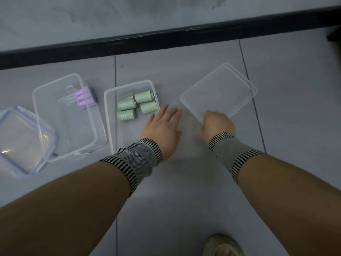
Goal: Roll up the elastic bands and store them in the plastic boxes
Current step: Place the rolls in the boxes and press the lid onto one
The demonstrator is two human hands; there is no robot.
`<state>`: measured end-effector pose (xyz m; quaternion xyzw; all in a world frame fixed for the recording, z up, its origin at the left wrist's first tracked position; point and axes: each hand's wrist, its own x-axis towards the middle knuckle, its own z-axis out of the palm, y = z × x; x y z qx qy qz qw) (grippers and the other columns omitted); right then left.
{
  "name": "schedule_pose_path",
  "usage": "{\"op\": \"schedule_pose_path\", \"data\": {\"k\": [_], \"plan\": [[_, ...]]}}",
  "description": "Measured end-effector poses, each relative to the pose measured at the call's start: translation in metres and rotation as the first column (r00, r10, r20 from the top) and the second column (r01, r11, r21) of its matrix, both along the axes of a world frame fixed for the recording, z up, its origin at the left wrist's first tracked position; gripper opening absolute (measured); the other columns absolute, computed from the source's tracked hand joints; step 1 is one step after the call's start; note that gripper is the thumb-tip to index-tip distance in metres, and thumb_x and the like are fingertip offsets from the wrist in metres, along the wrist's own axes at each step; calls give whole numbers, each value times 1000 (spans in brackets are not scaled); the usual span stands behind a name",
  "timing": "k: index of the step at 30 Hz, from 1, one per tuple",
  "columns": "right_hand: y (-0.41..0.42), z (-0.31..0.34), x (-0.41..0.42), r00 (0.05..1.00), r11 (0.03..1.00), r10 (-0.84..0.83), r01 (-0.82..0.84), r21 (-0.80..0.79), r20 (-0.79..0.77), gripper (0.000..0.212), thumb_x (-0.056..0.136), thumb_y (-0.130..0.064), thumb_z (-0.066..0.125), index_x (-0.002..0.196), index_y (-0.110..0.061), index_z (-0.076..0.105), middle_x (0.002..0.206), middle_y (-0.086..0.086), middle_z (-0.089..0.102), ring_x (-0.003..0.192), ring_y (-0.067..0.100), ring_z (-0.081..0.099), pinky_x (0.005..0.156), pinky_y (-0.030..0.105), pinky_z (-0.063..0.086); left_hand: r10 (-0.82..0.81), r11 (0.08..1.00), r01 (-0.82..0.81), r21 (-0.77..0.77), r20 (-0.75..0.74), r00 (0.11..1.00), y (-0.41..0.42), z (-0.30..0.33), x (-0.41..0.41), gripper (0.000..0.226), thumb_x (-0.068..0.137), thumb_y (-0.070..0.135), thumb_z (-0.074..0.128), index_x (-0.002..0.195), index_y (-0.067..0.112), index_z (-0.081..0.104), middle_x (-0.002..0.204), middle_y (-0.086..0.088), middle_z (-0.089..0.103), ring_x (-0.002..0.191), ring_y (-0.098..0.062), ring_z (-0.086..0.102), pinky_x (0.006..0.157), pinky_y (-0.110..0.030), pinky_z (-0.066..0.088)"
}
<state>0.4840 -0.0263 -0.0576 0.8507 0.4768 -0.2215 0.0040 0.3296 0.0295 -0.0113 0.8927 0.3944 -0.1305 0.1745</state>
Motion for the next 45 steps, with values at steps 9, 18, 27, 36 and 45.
{"op": "schedule_pose_path", "data": {"k": [9,18,27,36,45], "plan": [[-40,117,1,1000,953,14,-18,304,16,16,79,-19,59,82,-16,44,83,2,49,83,24,46,70,34,39,85,996,-87,-1,185,979,-17,63,2,74,94,30,47,151,19,1,159,3,6,146,-16,5,118,-33,11],[-59,234,-11,993,872,16,44,488,-118,7,75,-10,60,76,-12,53,71,-5,50,64,12,47,55,17,33,344,938,-306,-163,319,883,-31,152,-48,67,93,29,52,149,21,17,145,-2,41,124,-23,49,98,-35,40],[-3,223,-60,773,787,-138,465,405,-619,37,80,-19,66,113,-28,52,94,-6,61,84,15,64,76,33,55,672,730,-482,-484,379,637,-24,141,-115,43,93,15,50,135,20,39,82,-2,69,81,-22,67,74,-40,55],[35,113,-89,688,873,-305,479,96,-658,25,76,-19,70,101,-16,68,88,6,70,86,28,69,83,48,56,889,425,-638,-642,161,429,39,81,-144,61,87,21,66,141,10,38,100,-8,70,89,-23,68,82,-43,57],[75,61,-98,826,883,-314,436,177,-467,21,82,-25,69,101,-18,64,92,0,68,79,19,64,73,27,53,642,747,-619,-244,19,767,75,31,-139,52,94,17,50,144,15,36,140,2,49,125,-19,49,105,-29,39]]}}
